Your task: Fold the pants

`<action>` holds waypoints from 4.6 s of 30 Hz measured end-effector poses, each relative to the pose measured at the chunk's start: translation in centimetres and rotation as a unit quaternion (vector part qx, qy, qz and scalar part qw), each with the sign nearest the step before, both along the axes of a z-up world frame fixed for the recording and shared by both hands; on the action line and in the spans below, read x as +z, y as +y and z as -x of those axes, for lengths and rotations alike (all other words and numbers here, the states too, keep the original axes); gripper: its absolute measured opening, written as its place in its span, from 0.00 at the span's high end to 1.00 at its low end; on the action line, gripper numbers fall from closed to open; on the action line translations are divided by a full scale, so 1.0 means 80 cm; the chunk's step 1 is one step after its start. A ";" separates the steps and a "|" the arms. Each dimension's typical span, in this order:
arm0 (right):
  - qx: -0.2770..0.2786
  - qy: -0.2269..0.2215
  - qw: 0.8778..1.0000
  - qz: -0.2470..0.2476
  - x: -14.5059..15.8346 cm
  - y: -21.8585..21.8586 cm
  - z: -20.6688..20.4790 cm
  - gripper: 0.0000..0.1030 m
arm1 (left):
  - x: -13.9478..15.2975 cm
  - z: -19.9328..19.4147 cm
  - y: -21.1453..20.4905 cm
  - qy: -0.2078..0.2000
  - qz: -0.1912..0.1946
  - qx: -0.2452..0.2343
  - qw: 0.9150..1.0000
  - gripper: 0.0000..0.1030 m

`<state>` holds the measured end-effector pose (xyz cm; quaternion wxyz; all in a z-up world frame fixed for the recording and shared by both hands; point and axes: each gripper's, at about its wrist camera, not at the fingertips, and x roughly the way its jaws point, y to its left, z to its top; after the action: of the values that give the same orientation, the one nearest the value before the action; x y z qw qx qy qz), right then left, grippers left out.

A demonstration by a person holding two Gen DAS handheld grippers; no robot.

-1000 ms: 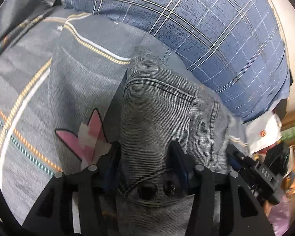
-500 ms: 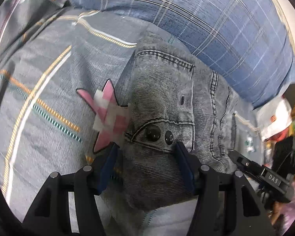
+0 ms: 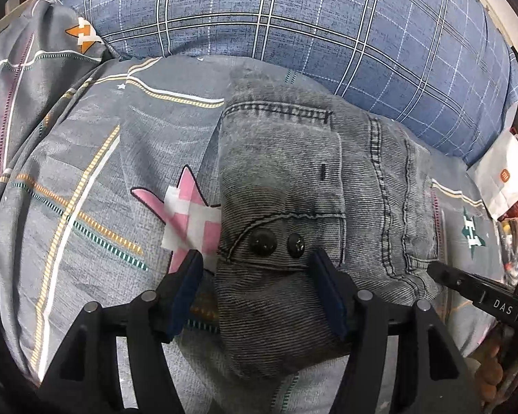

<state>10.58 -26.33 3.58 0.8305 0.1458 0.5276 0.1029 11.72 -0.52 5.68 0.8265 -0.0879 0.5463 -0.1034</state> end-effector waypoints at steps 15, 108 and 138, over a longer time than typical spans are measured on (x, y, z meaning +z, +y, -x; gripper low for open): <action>-0.040 -0.065 0.987 -0.142 0.009 -0.032 0.043 0.47 | -0.031 0.045 0.049 0.057 0.192 0.010 0.980 0.30; -0.073 -0.015 0.987 -0.140 -0.020 -0.036 -0.143 0.84 | -0.024 -0.134 0.035 0.031 0.201 0.006 0.979 0.78; -0.102 -0.109 0.988 -0.044 0.057 -0.015 -0.086 0.32 | 0.065 -0.059 -0.012 -0.172 -0.101 0.014 0.980 0.32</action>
<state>17.48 -27.50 8.12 0.8822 0.2225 0.4111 0.0562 16.43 -1.51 10.89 0.9140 0.0074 0.4027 -0.0494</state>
